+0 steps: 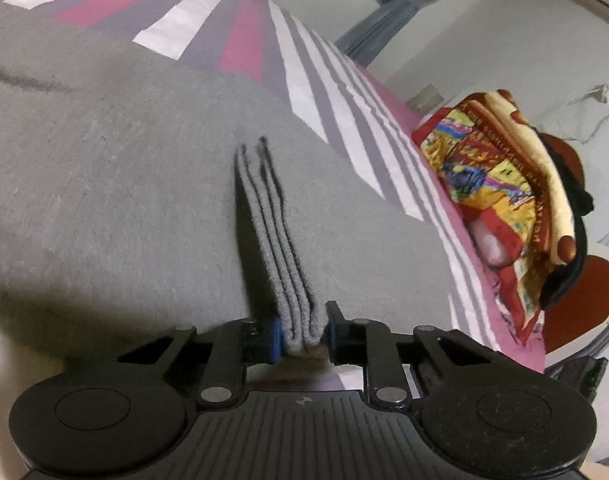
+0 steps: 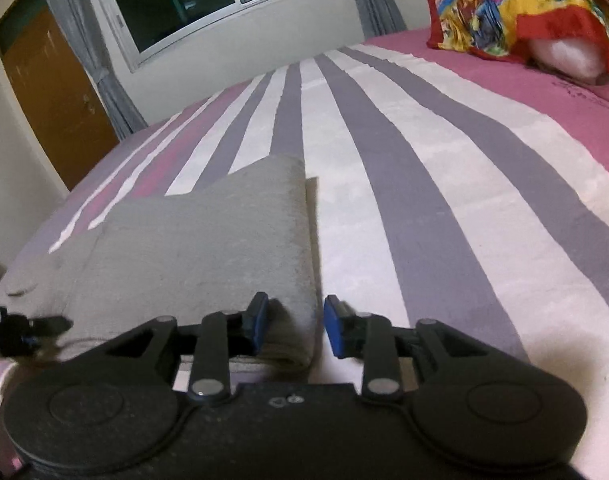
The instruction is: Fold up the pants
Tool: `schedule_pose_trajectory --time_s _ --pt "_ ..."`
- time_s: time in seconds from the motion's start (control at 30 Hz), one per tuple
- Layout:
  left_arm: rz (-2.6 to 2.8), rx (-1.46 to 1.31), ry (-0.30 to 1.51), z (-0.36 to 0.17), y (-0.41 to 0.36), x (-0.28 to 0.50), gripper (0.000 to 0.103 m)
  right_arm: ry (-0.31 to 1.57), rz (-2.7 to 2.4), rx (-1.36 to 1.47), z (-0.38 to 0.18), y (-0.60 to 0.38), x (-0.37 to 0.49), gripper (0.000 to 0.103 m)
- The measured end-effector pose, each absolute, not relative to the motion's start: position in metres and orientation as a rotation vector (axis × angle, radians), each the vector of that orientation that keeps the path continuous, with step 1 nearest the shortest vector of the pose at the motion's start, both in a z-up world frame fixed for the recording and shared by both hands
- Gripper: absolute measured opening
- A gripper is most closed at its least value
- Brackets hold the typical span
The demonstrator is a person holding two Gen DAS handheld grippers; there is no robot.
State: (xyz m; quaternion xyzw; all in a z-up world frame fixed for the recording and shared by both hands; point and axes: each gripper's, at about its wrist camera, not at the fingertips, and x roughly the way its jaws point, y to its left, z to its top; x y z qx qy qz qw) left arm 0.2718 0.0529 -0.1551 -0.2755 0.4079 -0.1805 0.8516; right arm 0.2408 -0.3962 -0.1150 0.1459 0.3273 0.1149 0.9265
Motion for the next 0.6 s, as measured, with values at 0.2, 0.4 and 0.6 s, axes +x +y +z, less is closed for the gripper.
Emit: schedule_pose_trajectory --time_s 0.2,0.4,0.6 --pt "-0.356 -0.584 0.871 -0.165 0.055 0.274 0.023 0.629 0.239 0.257 -0.109 -0.393 0.232 0.030" --pt "-0.288 -0.413 0.789 -0.132 0.052 0.268 0.066 0.681 0.248 0.252 -0.108 -0.395 0.238 0.031" --pt "-0.246 -0.211 0.848 -0.132 0.033 0.309 0.078 0.706 0.261 0.152 -0.111 -0.387 0.263 0.034"
